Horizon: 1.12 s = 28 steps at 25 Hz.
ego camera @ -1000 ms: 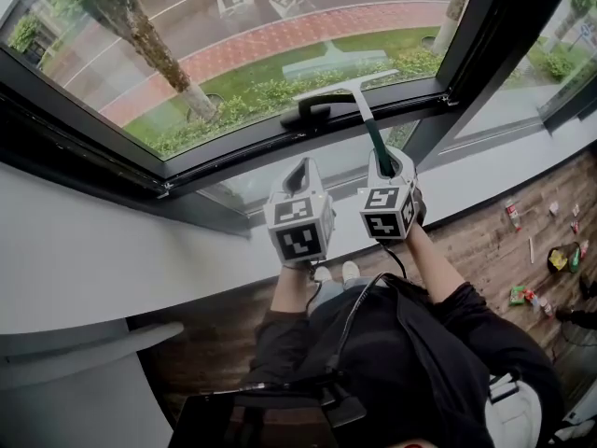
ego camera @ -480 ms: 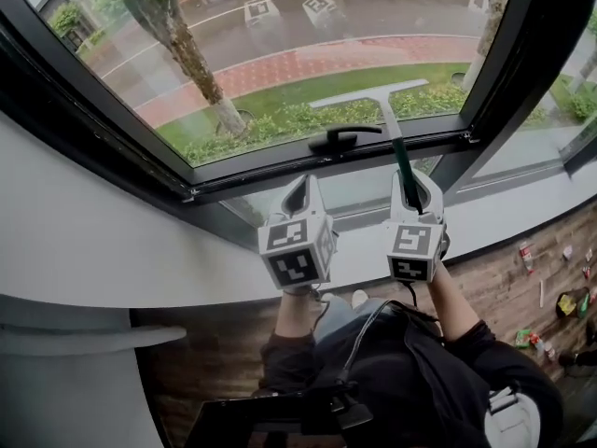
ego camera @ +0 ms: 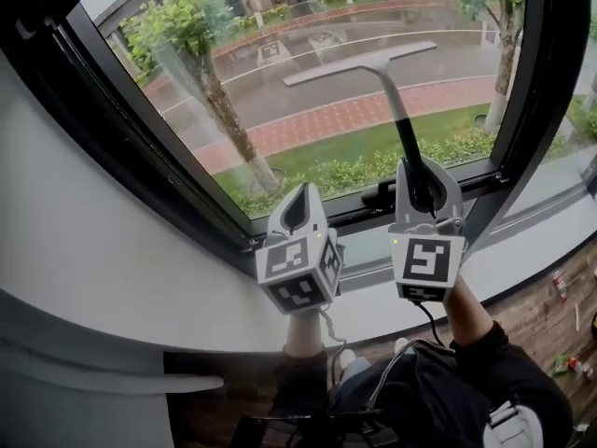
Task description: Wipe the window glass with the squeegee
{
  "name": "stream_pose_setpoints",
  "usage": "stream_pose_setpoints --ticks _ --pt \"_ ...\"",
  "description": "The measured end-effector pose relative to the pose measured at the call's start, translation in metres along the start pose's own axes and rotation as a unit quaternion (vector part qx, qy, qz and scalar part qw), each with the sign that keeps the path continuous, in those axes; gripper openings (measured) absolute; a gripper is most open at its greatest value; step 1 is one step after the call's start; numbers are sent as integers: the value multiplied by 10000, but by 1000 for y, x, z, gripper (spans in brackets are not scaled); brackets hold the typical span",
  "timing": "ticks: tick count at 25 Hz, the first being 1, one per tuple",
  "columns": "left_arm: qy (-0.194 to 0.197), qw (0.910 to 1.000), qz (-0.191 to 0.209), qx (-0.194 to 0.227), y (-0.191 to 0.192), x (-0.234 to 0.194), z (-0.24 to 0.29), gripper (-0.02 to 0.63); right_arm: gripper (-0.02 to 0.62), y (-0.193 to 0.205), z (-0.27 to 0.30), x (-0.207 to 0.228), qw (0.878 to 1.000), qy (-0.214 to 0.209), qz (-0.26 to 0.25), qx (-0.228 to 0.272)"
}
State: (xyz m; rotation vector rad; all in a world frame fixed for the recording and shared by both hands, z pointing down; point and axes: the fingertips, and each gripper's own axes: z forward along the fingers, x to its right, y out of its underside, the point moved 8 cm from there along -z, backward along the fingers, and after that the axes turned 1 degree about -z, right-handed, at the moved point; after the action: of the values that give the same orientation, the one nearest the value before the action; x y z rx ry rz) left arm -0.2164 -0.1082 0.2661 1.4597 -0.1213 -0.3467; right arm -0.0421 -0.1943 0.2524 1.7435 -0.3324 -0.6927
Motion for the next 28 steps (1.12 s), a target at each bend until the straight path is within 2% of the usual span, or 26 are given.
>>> stream_pose_setpoints --ticks 6,9,12,16,22,28 --pt "161 9984 228 490 -63 -49 -30 3 61 -96 26 -44 9968 449 162 643" --pt "392 9964 294 686 -81 -70 -36 3 61 -132 38 -61 9929 740 191 911" --pt "554 9949 283 800 -97 -85 -37 3 61 -160 51 -73 9903 896 1 1061" --pt "689 9935 216 878 -110 -93 -37 3 61 -185 68 -74 9856 1075 -406 1239" --pt "744 9936 78 848 -113 -94 -31 3 61 -207 89 -67 9845 1166 -381 1258" --pt "824 9928 130 865 -122 -86 -23 3 61 -215 98 -67 9849 1153 -372 1236"
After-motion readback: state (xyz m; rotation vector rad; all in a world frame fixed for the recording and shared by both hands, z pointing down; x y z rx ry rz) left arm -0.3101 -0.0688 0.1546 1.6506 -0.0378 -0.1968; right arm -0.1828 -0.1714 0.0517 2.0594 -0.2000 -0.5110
